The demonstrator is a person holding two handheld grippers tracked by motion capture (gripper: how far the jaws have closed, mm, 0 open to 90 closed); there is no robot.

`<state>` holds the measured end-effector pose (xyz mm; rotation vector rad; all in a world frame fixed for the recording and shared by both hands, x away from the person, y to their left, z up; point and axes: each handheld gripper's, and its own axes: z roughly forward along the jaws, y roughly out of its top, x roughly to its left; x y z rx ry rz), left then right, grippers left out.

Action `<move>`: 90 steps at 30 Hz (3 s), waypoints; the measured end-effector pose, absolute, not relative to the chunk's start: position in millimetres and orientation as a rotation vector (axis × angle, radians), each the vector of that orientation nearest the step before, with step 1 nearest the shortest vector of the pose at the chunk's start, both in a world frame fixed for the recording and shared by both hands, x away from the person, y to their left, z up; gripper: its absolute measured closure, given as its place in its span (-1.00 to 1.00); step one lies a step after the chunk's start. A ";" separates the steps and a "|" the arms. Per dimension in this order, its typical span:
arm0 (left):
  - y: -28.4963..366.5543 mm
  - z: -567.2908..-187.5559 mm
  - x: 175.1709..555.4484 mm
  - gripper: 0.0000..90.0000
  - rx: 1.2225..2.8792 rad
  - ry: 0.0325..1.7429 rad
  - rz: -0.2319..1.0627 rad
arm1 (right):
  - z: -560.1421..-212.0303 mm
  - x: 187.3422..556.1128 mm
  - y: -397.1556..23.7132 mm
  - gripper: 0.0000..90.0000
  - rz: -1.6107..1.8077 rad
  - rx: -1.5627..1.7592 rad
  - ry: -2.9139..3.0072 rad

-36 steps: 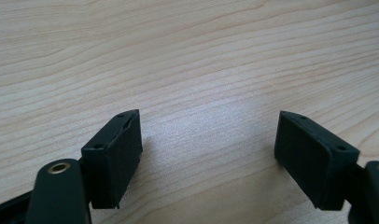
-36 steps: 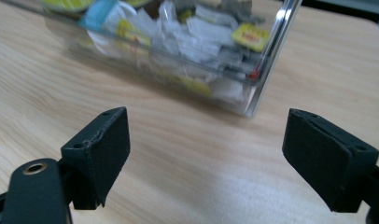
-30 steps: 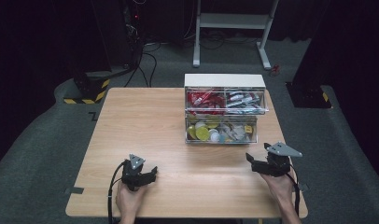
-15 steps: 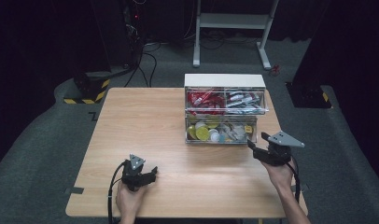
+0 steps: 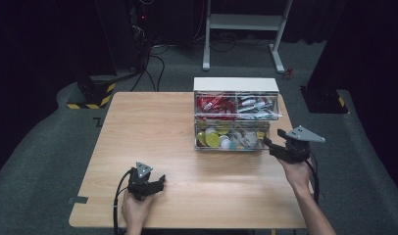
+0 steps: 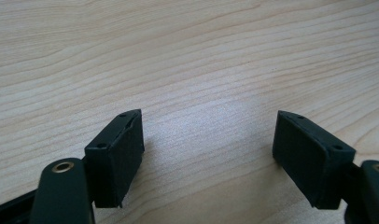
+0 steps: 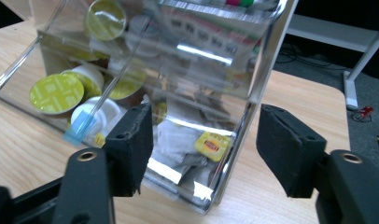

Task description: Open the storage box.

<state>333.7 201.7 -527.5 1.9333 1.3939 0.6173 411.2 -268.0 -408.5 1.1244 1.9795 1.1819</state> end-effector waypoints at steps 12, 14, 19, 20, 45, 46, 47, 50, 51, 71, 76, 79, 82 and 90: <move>202.5 -527.6 333.8 -0.44 1.926 1.393 0.614 | -385.1 422.6 -261.2 -0.40 1.191 1.110 1.952; 202.6 -527.5 333.8 -0.44 1.926 1.393 0.614 | -382.9 426.4 -261.7 -0.41 1.210 1.123 1.960; 202.3 -527.5 333.6 -0.44 1.926 1.394 0.615 | -376.0 431.0 -260.7 -0.41 1.223 1.117 1.950; 202.3 -527.5 333.6 -0.44 1.926 1.394 0.615 | -374.0 431.4 -260.5 -0.41 1.226 1.115 1.948; 201.6 -527.5 333.4 -0.45 1.936 1.391 0.616 | -352.1 442.6 -252.4 -0.35 1.181 1.122 1.927; 201.6 -527.5 333.4 -0.45 1.936 1.391 0.616 | -350.7 442.5 -252.1 -0.35 1.175 1.116 1.928; 201.6 -527.5 333.4 -0.45 1.936 1.391 0.616 | -349.6 442.3 -251.6 -0.35 1.167 1.110 1.930; 201.6 -527.5 333.5 -0.45 1.936 1.390 0.617 | -347.5 442.5 -251.5 -0.35 1.163 1.110 1.930; 201.5 -527.6 333.5 -0.45 1.936 1.389 0.618 | -346.5 442.4 -251.5 -0.35 1.160 1.108 1.930; 200.5 -527.6 333.8 -0.44 1.937 1.384 0.615 | -313.5 447.0 -253.6 -0.34 1.236 1.125 1.896; 200.9 -527.4 334.5 -0.44 1.943 1.379 0.614 | -307.7 449.2 -253.0 -0.33 1.241 1.126 1.886; 201.1 -527.4 334.5 -0.45 1.945 1.376 0.612 | -303.4 450.9 -252.2 -0.33 1.238 1.127 1.878; 201.2 -527.4 334.7 -0.45 1.946 1.375 0.612 | -300.1 453.4 -250.4 -0.32 1.219 1.127 1.874; 202.0 -527.2 337.5 -0.46 1.951 1.371 0.606 | -297.2 460.9 -249.7 -0.30 1.235 1.151 1.862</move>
